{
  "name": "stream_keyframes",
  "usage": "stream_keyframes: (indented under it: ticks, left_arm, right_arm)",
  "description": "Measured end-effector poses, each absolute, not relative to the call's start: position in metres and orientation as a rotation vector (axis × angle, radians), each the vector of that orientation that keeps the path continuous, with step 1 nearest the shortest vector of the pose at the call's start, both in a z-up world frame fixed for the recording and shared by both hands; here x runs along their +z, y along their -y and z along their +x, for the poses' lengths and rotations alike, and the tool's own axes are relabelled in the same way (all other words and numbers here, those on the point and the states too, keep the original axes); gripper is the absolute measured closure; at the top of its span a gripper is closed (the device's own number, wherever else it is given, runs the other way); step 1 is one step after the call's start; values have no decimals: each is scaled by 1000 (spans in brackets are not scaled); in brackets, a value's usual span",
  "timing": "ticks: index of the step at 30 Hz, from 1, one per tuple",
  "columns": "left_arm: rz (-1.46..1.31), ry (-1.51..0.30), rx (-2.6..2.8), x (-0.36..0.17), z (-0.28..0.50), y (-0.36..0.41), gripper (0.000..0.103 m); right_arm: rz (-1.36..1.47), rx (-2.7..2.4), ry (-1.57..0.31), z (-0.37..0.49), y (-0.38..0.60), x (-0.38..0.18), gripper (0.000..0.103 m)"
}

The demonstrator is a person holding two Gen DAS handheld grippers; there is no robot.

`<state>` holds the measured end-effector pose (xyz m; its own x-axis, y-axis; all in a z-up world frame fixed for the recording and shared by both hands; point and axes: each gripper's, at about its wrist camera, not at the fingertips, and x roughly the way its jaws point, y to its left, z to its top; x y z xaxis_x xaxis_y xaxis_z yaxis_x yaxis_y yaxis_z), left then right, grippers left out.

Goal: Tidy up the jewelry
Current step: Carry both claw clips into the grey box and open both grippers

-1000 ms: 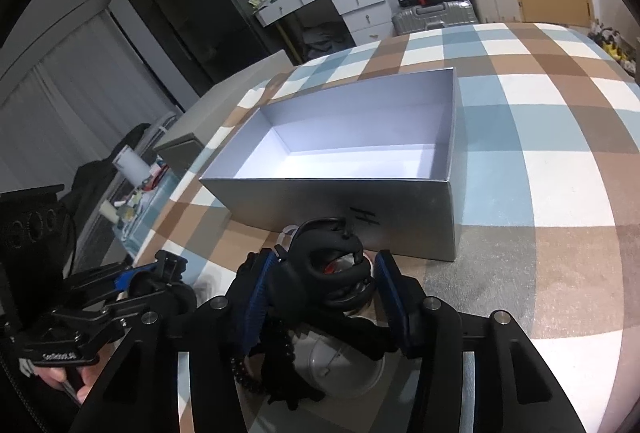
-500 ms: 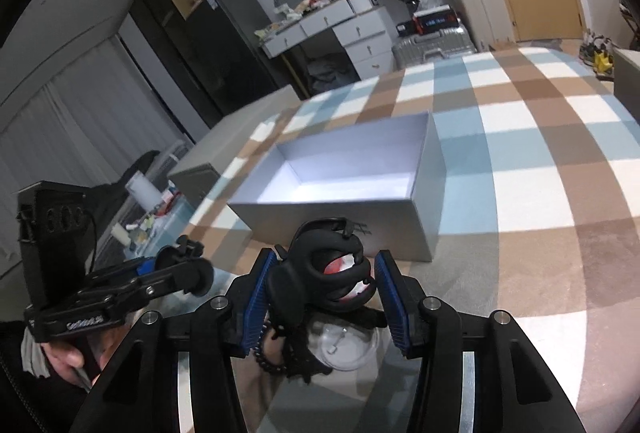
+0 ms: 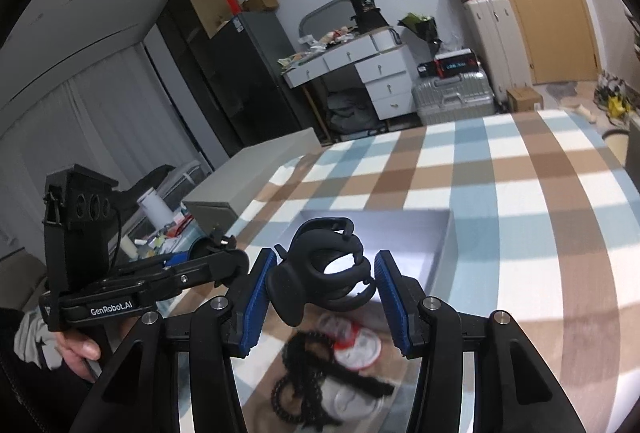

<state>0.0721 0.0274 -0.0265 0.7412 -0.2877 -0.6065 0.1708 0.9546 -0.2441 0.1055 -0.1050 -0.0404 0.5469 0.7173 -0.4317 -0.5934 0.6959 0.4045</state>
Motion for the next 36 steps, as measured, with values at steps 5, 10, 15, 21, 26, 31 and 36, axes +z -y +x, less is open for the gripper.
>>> stream_keyframes:
  ticks: [5,10,15,21,26,31,36]
  left_arm:
    - [-189,-698,-269,-25,96,-22,63]
    - [-202,-730,-282,-35,123,-17,63]
    - [-203,-778,-293,-45,136,-14,63]
    - [-211,-823,-299,-52,140,-12,63]
    - [-225,-853,-303,-57,143,-15,63]
    - [-236,-853,-319,-56,146,-15,63]
    - [-283,-858,-340,-57,149,-22,60]
  right_arm:
    - [223,800,-604,126,99,-33,54]
    - [212,789,-612,147,91,-33,53]
    - [162,755,-664,165,80,-44,54]
    - [108,712,-722,176,70,-64,54]
    - [108,702,-756,183,67,-70,53]
    - [117,692,-758,185,66,-71,51]
    - [180,685,-756,187,74,-72,48]
